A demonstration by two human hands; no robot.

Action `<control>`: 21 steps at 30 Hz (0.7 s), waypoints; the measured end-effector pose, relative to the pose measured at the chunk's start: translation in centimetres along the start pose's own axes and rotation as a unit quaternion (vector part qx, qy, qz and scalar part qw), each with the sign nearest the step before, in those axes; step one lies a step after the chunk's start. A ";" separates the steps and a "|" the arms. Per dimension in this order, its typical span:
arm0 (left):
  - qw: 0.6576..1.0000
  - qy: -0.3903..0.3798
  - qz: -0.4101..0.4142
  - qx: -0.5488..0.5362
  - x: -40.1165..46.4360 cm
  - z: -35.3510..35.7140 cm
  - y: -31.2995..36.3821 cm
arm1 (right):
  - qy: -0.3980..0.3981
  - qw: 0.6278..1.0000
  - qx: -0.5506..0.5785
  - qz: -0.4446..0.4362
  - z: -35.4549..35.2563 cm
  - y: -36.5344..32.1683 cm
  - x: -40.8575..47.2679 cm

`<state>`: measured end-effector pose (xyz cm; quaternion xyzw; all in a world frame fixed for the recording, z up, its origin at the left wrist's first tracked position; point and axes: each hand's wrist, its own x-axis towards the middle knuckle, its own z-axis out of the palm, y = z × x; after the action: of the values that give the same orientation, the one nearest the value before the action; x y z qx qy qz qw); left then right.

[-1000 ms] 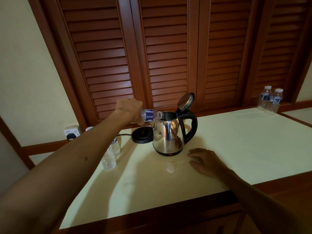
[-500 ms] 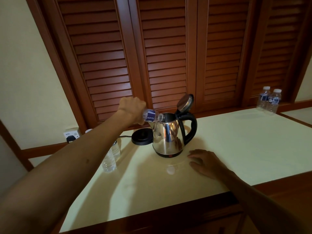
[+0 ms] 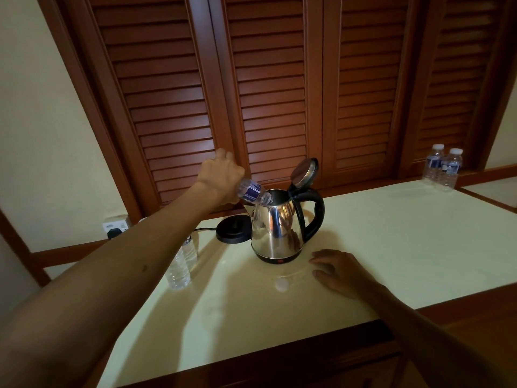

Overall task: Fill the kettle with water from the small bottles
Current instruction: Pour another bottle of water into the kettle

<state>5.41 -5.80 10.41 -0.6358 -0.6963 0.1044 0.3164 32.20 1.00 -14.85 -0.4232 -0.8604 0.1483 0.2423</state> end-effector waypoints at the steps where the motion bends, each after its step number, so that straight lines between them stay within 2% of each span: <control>1: 1.000 0.005 0.002 0.000 0.0 0.0 0.0 | -0.001 1.000 -0.002 -0.001 0.0 0.1 0.0; 9: 0.999 -0.017 -0.016 -0.027 -1.0 0.6 -0.3 | -0.007 1.000 -0.010 0.010 0.1 0.1 0.2; 14: 0.986 -0.043 -0.053 -0.154 -2.5 3.5 -0.5 | -0.005 1.000 -0.003 0.013 0.1 0.1 0.2; 18: 0.951 -0.041 -0.090 -0.294 -3.2 6.7 0.0 | -0.002 1.000 -0.010 0.004 0.2 0.0 0.1; 21: 0.893 -0.025 -0.131 -0.431 -4.6 8.4 1.5 | -0.003 1.000 -0.010 0.003 0.0 -0.2 0.1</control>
<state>1.82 -7.78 1.61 -0.6097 -0.7577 -0.2328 0.0052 32.02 0.93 -14.73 -0.4274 -0.8613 0.1419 0.2353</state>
